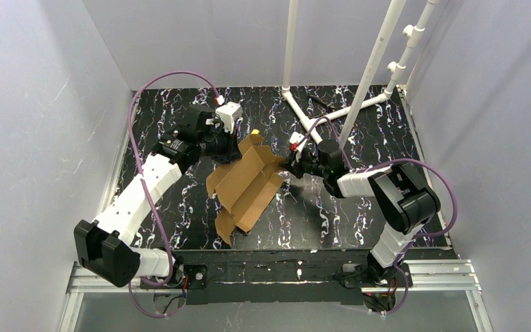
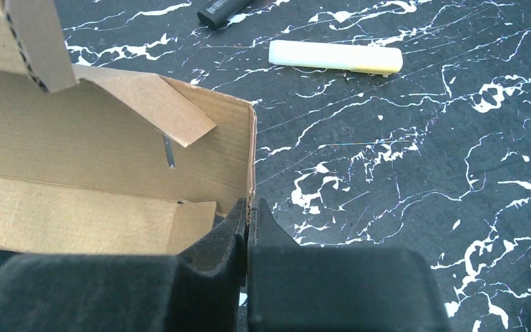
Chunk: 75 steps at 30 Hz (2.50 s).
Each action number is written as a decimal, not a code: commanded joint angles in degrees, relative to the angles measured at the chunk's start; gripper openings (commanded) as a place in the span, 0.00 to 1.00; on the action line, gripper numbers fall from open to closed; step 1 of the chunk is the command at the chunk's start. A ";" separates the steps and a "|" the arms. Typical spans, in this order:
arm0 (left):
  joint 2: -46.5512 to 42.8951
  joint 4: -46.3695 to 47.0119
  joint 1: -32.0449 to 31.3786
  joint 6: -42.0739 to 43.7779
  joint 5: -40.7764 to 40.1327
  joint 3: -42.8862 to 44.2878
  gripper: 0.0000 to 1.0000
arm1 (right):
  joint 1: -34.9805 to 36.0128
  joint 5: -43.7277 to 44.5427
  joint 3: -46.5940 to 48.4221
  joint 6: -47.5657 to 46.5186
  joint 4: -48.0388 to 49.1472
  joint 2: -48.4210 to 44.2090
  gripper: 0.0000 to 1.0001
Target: Fold the paper box
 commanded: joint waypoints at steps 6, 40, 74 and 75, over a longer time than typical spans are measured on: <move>0.55 -1.89 0.09 2.29 -0.13 3.16 0.00 | 0.06 4.79 6.48 -1.38 0.37 -0.93 0.06; 9.60 -1.27 0.18 7.64 0.32 7.39 0.00 | -1.96 -1.59 0.22 -0.95 9.17 3.00 0.24; -2.29 4.29 0.15 18.94 0.76 -0.05 0.00 | -2.54 -7.15 27.92 16.56 -36.07 1.26 0.12; -2.37 3.86 0.17 19.01 0.57 0.27 0.00 | -2.23 -6.71 27.89 16.59 -36.17 1.46 0.12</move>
